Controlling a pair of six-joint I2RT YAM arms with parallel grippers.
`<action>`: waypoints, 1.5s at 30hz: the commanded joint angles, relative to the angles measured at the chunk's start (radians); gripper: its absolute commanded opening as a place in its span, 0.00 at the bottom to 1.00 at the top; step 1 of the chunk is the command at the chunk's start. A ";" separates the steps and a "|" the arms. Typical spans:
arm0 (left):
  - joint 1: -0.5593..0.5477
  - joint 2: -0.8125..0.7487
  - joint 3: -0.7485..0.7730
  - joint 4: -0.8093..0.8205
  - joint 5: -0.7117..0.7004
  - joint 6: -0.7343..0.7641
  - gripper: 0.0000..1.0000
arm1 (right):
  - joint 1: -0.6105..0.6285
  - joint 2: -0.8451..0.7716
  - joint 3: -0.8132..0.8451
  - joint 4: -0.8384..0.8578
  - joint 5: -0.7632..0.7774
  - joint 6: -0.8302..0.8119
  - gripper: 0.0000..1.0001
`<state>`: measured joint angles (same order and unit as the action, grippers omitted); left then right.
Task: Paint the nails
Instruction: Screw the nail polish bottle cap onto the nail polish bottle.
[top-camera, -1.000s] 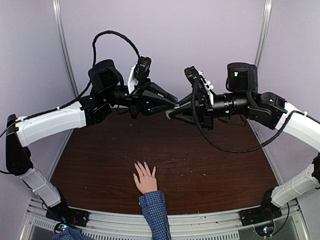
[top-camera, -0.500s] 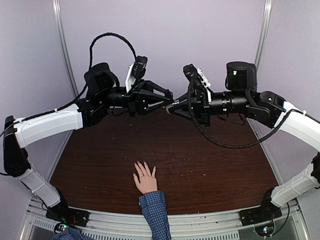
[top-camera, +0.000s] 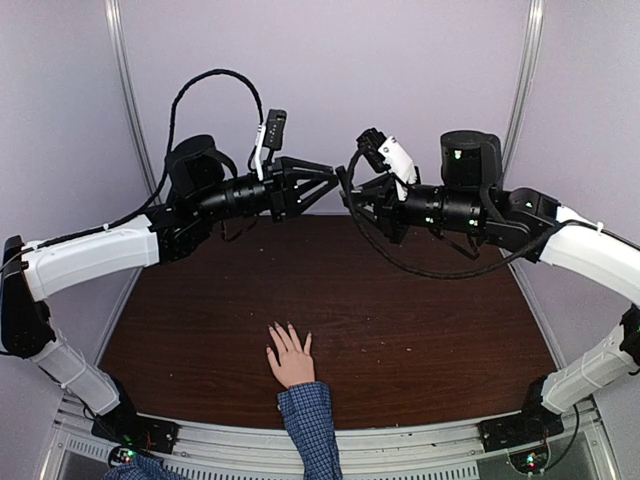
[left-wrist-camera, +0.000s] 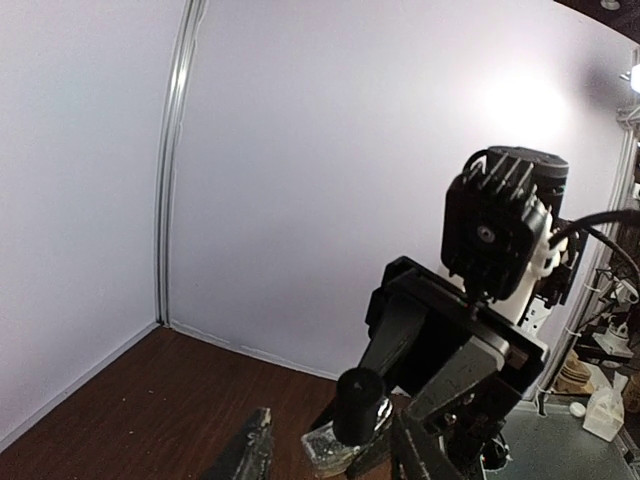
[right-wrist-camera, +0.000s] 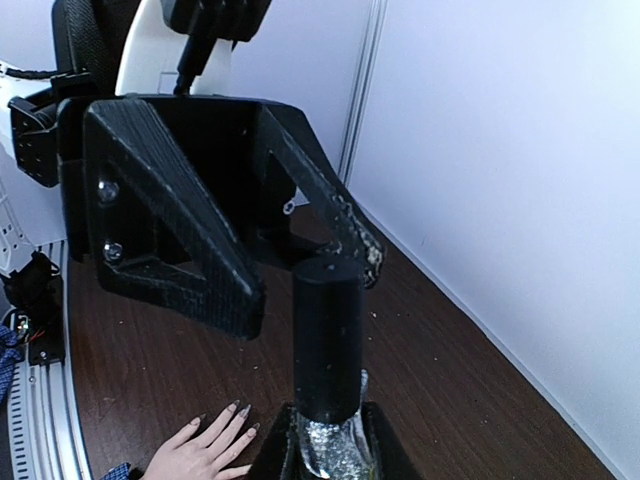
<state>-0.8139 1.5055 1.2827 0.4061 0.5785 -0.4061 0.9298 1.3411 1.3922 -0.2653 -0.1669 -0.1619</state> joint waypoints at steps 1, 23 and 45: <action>-0.018 0.022 0.004 0.089 -0.090 -0.036 0.38 | 0.032 0.023 0.005 0.035 0.158 -0.010 0.00; -0.036 0.072 0.018 0.193 0.092 -0.069 0.00 | 0.048 0.000 0.004 0.057 -0.032 -0.042 0.00; -0.034 0.110 0.111 0.206 0.652 -0.069 0.00 | 0.013 0.002 0.102 0.032 -0.836 -0.015 0.00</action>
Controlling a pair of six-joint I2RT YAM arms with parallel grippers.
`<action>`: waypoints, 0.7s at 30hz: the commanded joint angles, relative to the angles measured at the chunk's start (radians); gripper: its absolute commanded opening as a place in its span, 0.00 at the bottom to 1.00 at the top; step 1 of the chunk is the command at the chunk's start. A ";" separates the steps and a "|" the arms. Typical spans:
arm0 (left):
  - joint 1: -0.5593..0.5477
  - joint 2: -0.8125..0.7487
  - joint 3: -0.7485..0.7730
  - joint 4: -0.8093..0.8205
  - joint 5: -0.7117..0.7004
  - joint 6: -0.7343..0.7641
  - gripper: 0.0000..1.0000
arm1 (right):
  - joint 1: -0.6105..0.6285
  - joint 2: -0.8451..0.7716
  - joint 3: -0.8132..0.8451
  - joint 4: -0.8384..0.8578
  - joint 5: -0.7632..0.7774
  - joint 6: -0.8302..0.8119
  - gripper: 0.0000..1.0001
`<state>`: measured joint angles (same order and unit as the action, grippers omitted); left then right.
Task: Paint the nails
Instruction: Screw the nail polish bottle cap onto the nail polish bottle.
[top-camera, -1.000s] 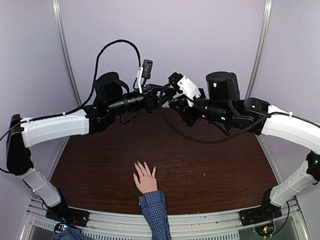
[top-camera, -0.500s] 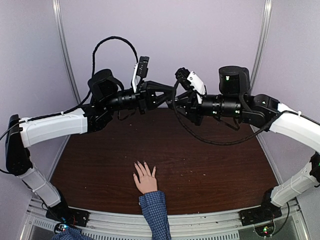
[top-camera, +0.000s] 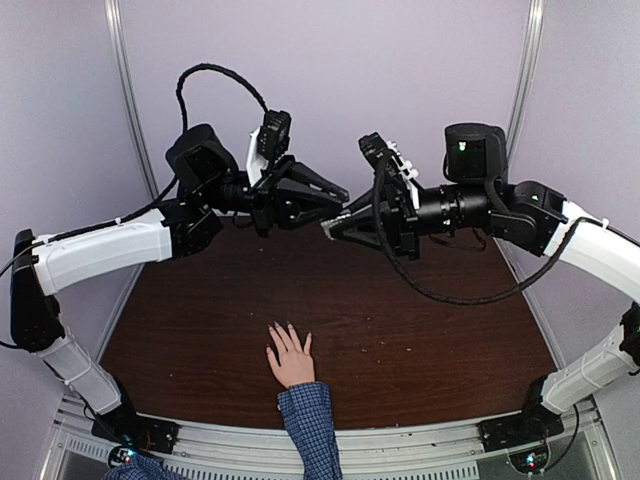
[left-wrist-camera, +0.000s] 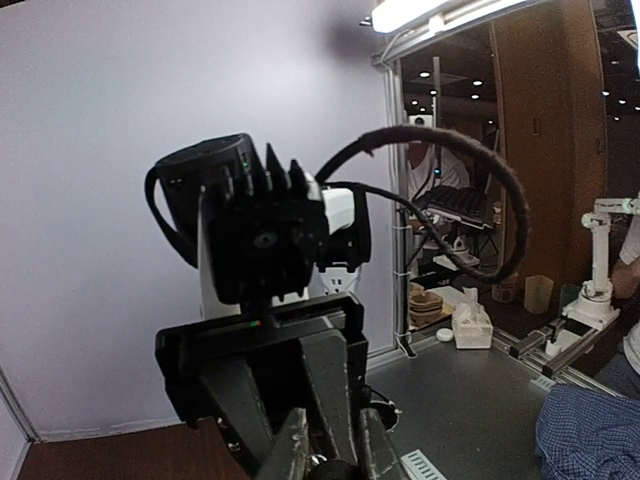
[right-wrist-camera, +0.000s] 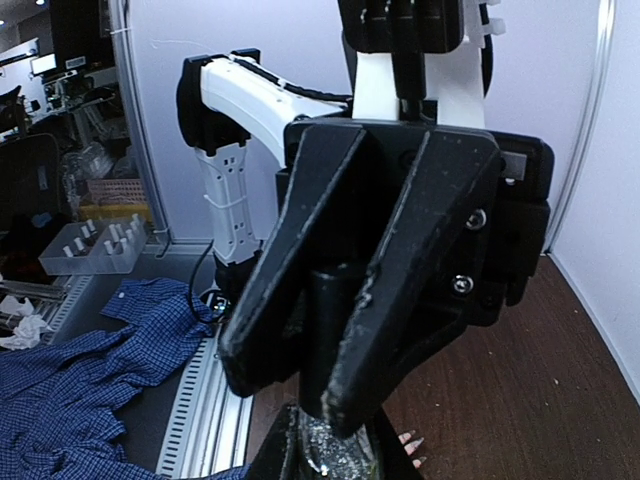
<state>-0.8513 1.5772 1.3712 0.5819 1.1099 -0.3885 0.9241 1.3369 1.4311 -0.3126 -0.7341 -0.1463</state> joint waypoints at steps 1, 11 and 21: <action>0.003 0.045 0.026 0.057 0.146 -0.113 0.00 | 0.019 0.011 0.073 0.077 -0.291 -0.024 0.00; 0.052 -0.009 -0.024 0.073 -0.012 -0.149 0.18 | 0.019 0.008 0.095 -0.038 0.010 -0.064 0.00; 0.063 -0.111 -0.076 -0.192 -0.473 0.024 0.29 | 0.024 0.019 0.050 0.002 0.458 -0.039 0.00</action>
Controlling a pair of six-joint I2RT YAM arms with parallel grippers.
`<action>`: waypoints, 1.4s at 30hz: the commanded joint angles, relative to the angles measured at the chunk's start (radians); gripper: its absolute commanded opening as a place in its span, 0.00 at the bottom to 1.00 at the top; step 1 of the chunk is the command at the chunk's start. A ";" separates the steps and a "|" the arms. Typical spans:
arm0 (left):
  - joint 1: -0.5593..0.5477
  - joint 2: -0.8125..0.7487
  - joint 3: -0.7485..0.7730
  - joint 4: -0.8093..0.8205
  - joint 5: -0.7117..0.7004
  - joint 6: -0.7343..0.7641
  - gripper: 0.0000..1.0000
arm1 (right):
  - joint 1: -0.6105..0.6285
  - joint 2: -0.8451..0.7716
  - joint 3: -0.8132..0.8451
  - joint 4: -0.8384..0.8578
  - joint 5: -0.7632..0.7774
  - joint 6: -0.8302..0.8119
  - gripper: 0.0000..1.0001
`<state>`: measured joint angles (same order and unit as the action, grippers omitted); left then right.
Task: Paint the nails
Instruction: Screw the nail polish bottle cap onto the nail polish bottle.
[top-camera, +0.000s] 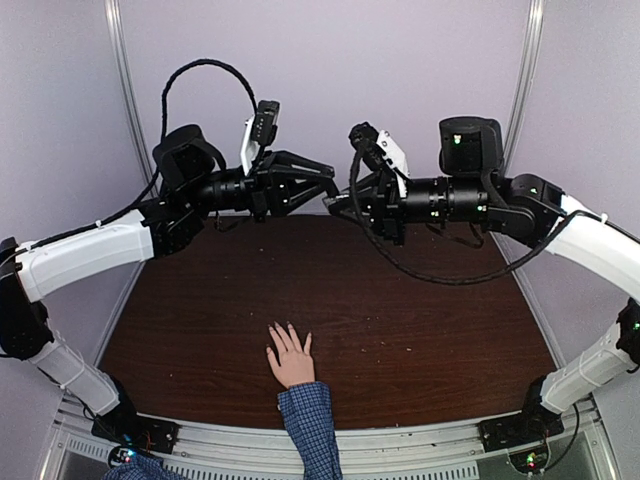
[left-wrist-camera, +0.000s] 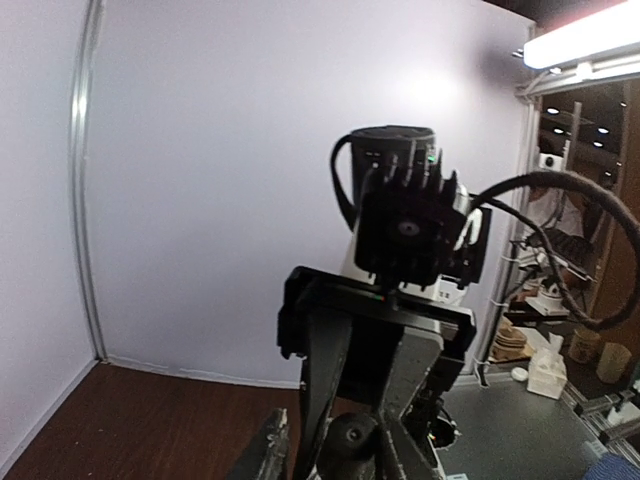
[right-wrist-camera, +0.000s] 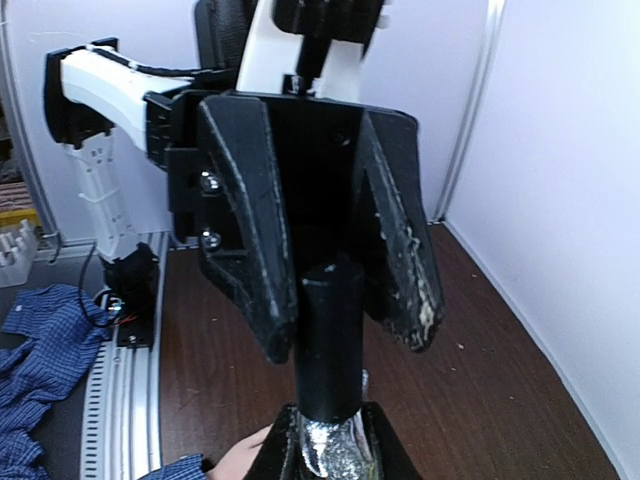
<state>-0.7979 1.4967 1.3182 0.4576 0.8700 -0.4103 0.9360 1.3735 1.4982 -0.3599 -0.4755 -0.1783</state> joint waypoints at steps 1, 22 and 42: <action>0.009 -0.027 -0.028 -0.061 -0.251 0.040 0.29 | 0.016 -0.015 -0.021 0.055 0.231 -0.007 0.00; -0.011 0.105 0.031 -0.003 -0.377 -0.130 0.24 | 0.104 0.080 0.029 0.036 0.657 -0.039 0.00; -0.012 0.077 0.049 -0.016 -0.067 -0.032 0.00 | 0.013 -0.046 -0.038 0.100 0.030 -0.003 0.00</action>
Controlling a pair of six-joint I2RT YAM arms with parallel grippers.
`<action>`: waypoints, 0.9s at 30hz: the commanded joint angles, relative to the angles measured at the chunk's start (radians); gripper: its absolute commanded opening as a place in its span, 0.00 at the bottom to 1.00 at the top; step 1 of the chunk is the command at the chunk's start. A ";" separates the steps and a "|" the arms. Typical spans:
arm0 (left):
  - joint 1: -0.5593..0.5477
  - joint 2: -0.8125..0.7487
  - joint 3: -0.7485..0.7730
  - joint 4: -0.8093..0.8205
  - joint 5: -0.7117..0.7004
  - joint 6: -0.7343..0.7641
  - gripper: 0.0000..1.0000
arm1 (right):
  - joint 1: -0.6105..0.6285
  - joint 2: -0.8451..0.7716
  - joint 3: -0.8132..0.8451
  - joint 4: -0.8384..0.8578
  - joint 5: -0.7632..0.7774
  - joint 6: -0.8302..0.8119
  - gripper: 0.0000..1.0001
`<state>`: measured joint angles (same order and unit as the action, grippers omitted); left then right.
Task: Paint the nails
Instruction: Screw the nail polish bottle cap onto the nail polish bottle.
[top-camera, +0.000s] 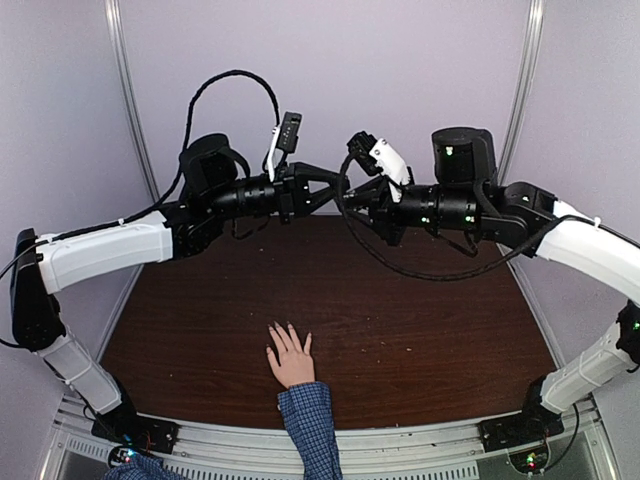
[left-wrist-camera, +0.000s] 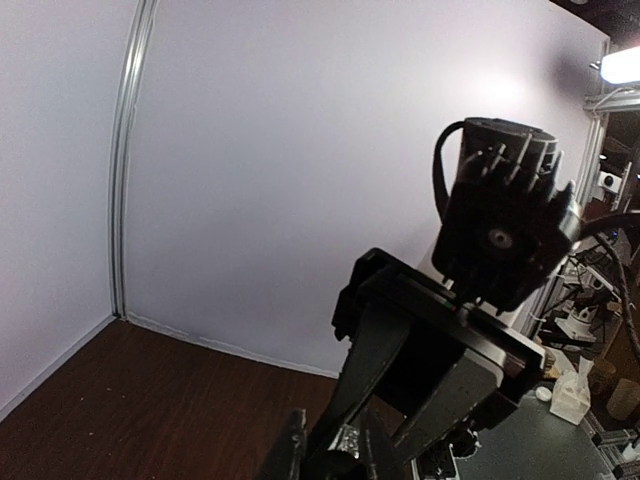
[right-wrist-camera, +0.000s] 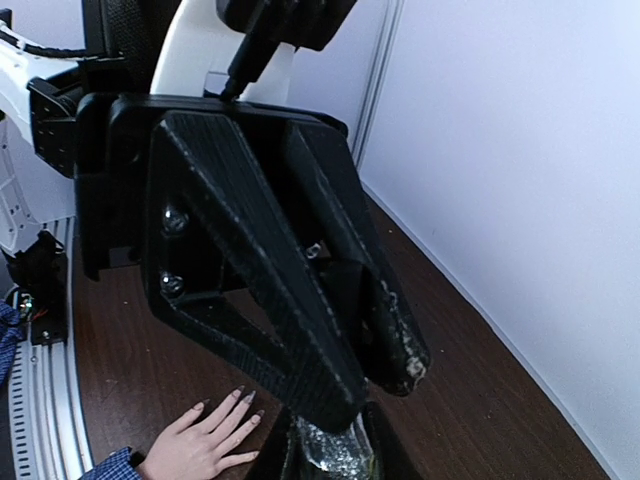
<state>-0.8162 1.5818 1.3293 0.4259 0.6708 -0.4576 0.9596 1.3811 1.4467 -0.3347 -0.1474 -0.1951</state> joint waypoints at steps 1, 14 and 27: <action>0.006 -0.005 0.042 0.017 0.160 0.017 0.00 | -0.018 -0.054 0.016 0.074 -0.351 0.017 0.00; 0.006 0.025 0.068 0.100 0.408 -0.007 0.00 | -0.046 -0.024 0.068 0.117 -0.814 0.085 0.00; 0.016 0.008 0.063 0.096 0.434 -0.013 0.12 | -0.098 0.036 0.070 0.193 -0.880 0.193 0.00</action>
<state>-0.8078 1.5818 1.3926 0.5846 1.1603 -0.4545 0.8474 1.4319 1.4899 -0.2256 -0.9733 0.0498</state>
